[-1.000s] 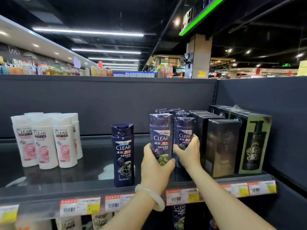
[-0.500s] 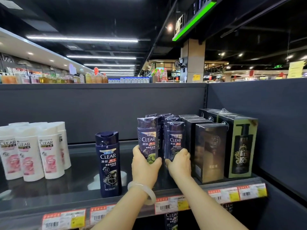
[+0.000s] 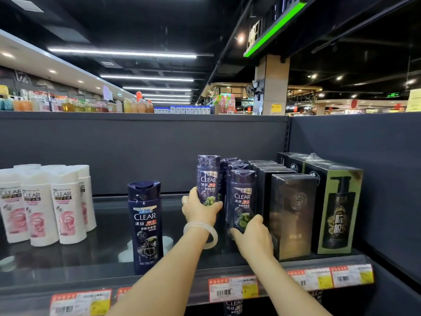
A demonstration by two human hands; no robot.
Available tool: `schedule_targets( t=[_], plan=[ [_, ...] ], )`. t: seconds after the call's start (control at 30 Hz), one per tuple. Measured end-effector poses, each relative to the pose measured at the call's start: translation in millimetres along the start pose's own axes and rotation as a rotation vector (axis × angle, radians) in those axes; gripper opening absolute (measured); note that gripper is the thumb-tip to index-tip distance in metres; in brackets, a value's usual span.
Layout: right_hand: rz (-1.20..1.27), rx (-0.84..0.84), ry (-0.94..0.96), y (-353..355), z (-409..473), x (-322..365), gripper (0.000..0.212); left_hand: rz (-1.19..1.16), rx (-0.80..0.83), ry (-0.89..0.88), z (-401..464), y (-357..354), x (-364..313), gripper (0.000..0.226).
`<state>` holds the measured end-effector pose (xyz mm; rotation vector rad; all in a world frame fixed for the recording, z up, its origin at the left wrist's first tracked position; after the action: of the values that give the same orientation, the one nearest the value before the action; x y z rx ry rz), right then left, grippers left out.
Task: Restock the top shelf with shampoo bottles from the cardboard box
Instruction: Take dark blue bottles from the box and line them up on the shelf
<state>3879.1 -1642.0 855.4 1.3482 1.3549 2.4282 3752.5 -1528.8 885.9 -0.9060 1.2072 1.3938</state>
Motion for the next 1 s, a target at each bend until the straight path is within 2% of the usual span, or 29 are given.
schedule_targets(
  t=[0.3, 0.77, 1.0],
  plan=[
    [-0.076, -0.007, 0.056, 2, -2, 3, 0.04, 0.079, -0.011, 0.032, 16, -33, 17, 0.052],
    [-0.087, -0.007, 0.048, 1, 0, 5, 0.04, 0.164, 0.071, 0.089, 31, -42, 29, 0.055],
    [-0.096, -0.015, 0.063, -2, 0, 3, 0.039, 0.157, 0.029, 0.052, 29, -40, 29, 0.056]
  ],
)
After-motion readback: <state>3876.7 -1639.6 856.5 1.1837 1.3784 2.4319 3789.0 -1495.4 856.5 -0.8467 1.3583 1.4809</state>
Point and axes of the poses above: each hand's wrist, its own z-axis towards the middle knuckle, its own y-axis out of the back of the hand, x = y × z, the point moved 8 cm from there along z, towards the middle knuckle, and after that the axes turned 5 degrees about y, right-handed, at the moved point
